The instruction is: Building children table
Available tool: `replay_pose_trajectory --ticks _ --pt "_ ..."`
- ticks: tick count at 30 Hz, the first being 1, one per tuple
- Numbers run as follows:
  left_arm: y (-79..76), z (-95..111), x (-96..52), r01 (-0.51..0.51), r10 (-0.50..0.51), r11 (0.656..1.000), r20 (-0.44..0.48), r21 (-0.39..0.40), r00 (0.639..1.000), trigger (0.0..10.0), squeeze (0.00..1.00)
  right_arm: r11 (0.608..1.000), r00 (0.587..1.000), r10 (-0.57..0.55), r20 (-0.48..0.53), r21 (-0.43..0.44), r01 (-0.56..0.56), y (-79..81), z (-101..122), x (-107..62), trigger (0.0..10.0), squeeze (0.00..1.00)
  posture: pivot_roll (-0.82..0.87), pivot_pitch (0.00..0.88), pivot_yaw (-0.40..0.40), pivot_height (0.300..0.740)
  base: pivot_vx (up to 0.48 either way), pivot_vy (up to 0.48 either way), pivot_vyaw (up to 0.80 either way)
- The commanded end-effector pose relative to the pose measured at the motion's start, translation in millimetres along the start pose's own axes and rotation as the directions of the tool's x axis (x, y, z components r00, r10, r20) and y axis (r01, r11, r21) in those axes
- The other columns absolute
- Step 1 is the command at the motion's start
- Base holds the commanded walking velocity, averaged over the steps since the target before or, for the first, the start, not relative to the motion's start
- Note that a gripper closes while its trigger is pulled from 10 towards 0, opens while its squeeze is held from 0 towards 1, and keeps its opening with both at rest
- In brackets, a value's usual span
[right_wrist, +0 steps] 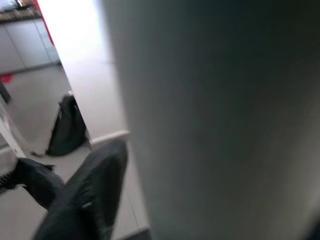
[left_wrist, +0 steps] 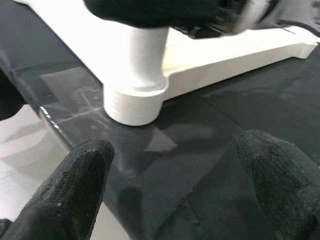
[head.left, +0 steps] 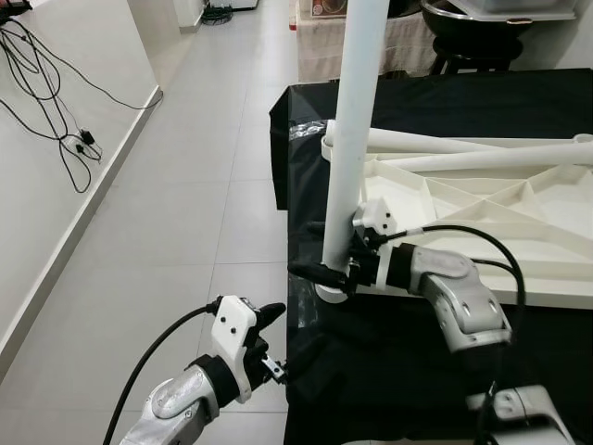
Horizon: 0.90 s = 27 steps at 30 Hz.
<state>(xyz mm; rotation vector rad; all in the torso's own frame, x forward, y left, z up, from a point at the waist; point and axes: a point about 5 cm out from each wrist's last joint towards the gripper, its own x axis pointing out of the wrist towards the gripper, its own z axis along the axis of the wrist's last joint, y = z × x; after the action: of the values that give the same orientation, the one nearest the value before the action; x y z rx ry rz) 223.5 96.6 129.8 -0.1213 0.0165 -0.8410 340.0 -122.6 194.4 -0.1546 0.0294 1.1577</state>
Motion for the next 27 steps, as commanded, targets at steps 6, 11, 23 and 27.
replay_pose_trajectory --ticks 6,11,23,27 --pt "-5.3 -2 0.1 0.001 -0.001 1.0 -0.006 -0.006 1.0 10.0 0.0 0.995 0.996 0.09 -0.026 0.049 -0.088 -6.0 -6 9.1 0.0 0.0 0.02 0.172 0.039 0.74 0.0 0.0 0.0" --pt "-5.1 -1 -1.4 0.003 -0.003 1.0 -0.005 -0.01 1.0 10.0 0.0 0.999 0.998 0.035 -0.05 0.034 -0.034 -7.4 -14 -3.6 0.0 0.0 0.01 0.179 0.042 0.74 0.0 0.0 0.0" --pt "5.1 1 -4.6 -0.005 0.005 1.0 -0.005 -0.006 1.0 10.0 0.0 0.683 0.69 -0.696 -0.199 0.114 0.722 59.4 -58 -13.1 0.0 0.0 -0.05 0.177 0.069 0.74 0.0 0.0 0.0" --pt "7.2 -1 -0.6 0.019 -0.019 1.0 -0.019 0.003 1.0 10.0 0.0 0.731 0.74 -0.657 -0.146 0.119 0.672 44.4 -52 -4.8 10.0 0.0 -0.03 0.152 0.053 0.74 0.0 0.0 0.0"
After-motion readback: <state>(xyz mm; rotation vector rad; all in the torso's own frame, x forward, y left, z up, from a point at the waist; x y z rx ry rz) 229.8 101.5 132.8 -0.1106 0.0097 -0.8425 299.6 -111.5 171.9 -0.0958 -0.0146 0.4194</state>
